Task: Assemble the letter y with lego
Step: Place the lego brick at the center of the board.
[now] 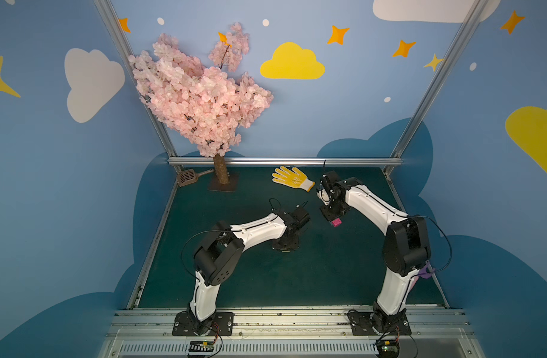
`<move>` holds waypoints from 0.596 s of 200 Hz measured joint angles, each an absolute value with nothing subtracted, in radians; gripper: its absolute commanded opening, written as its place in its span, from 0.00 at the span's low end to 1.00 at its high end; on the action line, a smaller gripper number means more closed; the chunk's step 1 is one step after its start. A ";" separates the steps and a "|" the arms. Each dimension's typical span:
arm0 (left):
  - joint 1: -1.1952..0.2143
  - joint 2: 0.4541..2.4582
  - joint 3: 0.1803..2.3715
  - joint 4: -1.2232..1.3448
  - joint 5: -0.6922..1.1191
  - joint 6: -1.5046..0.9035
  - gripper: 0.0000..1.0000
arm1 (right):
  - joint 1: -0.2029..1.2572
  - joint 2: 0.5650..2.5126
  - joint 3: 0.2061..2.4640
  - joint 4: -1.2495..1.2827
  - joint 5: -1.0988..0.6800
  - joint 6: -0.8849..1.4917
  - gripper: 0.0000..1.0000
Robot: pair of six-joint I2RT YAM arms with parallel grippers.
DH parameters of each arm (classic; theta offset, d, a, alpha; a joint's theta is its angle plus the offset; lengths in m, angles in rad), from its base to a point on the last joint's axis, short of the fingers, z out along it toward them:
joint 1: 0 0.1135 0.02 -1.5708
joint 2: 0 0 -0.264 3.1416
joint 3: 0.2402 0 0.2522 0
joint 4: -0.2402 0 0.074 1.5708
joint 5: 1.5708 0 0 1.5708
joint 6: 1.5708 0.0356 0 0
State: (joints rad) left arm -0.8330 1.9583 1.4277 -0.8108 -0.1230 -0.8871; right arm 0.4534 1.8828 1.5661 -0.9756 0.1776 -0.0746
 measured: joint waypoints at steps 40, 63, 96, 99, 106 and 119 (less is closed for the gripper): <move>-0.838 1.977 1.427 -0.777 -0.107 -0.891 0.34 | 0.453 1.882 1.549 -0.981 0.176 -0.075 0.09; -0.851 1.998 1.427 -0.770 -0.101 -0.891 0.33 | 0.453 1.876 1.546 -0.984 0.176 -0.075 0.09; -0.863 2.011 1.427 -0.769 -0.088 -0.890 0.32 | 0.454 1.863 1.544 -0.986 0.176 -0.074 0.09; -0.863 2.012 1.427 -0.769 -0.086 -0.890 0.32 | 0.454 1.863 1.544 -0.985 0.176 -0.074 0.09; -0.864 2.012 1.427 -0.769 -0.084 -0.890 0.32 | 0.455 1.863 1.543 -0.985 0.176 -0.073 0.09; -0.865 2.012 1.427 -0.769 -0.081 -0.890 0.32 | 0.455 1.863 1.541 -0.985 0.176 -0.072 0.09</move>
State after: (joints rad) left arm -0.8650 2.0125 1.4269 -0.7692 -0.0814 -0.8902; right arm 0.4553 1.8629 1.5406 -0.9852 0.1757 -0.0723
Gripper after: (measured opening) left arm 0.338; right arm 0.342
